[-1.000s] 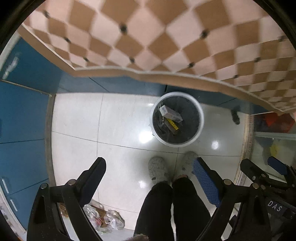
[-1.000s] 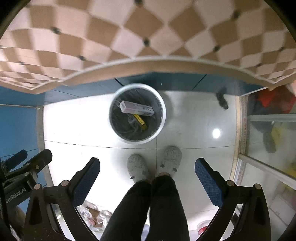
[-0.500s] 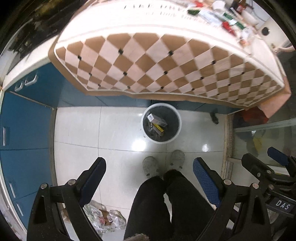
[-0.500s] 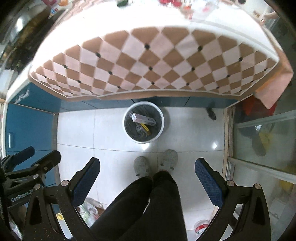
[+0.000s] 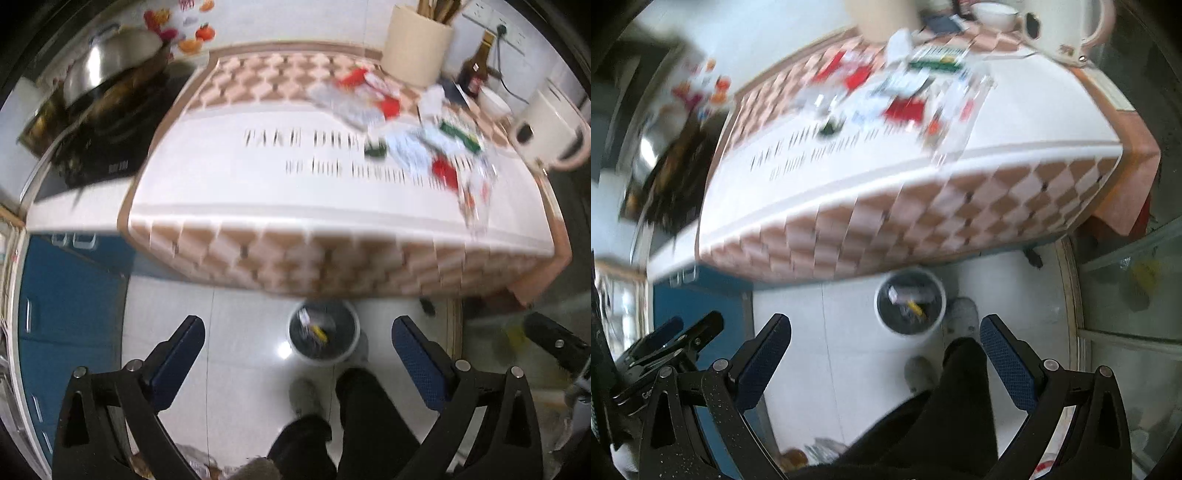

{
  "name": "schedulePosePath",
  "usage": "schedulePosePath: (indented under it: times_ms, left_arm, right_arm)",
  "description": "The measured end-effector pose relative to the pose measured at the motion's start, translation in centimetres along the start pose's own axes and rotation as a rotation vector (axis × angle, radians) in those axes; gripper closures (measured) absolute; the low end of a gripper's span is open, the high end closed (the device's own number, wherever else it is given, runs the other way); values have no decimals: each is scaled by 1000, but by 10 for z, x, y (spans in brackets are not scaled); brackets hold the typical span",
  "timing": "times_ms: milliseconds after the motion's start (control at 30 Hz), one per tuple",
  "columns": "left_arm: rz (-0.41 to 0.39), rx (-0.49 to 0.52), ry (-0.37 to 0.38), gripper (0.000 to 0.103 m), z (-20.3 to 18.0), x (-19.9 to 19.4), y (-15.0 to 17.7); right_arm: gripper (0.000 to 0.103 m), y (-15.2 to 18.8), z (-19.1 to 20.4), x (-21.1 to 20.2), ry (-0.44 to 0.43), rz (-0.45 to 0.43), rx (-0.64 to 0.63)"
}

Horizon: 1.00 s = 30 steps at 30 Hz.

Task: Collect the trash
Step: 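Grasp the dark green wrapper with the left tool while the right tool pinches a clear plastic scrap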

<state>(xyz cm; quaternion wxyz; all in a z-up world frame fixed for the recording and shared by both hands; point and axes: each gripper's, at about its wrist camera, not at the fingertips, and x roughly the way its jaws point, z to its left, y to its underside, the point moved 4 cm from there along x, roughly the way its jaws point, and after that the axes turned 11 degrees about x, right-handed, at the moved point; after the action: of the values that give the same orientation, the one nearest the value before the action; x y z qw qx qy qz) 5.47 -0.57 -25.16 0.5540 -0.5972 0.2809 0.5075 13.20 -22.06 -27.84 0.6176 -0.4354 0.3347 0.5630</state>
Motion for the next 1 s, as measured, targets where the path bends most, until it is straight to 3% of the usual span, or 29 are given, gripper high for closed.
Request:
schedulePosePath:
  times_ms: [167, 200, 367, 433, 500, 600, 633, 700, 767, 833, 900, 1000]
  left_arm:
    - [0, 4, -49, 0, -14, 37, -81]
    - [69, 12, -46, 0, -17, 47, -90]
    - [166, -28, 30, 0, -37, 115, -143]
    - [193, -47, 79, 7, -45, 138, -158]
    - [209, -51, 84, 24, -50, 152, -168]
    - [214, -44, 72, 43, -54, 168, -177]
    - [213, -38, 65, 49, -55, 170, -178]
    - [212, -17, 61, 78, -58, 175, -178]
    - [208, 13, 42, 78, -61, 177, -177]
    - [191, 41, 10, 79, -64, 175, -176]
    - [174, 57, -12, 79, -65, 170, -174]
    - [142, 78, -46, 80, -66, 157, -171]
  right_arm:
    - [0, -96, -25, 14, 25, -35, 92]
    - [0, -113, -31, 20, 35, -41, 104]
    - [0, -206, -54, 76, 111, -52, 159]
    - [4, -236, -56, 103, 138, -38, 165]
    - [9, -257, -53, 126, 168, -26, 156]
    - [25, -266, -51, 151, 205, -6, 133]
    - [38, -268, -48, 150, 225, -37, 108]
    - [49, -269, -44, 151, 279, -71, 63]
    - [61, -270, -44, 152, 298, -99, 36]
    - [85, -273, -47, 150, 319, -121, 17]
    - [101, -276, -55, 148, 312, -124, 33]
    - [102, -281, -71, 145, 272, -118, 78]
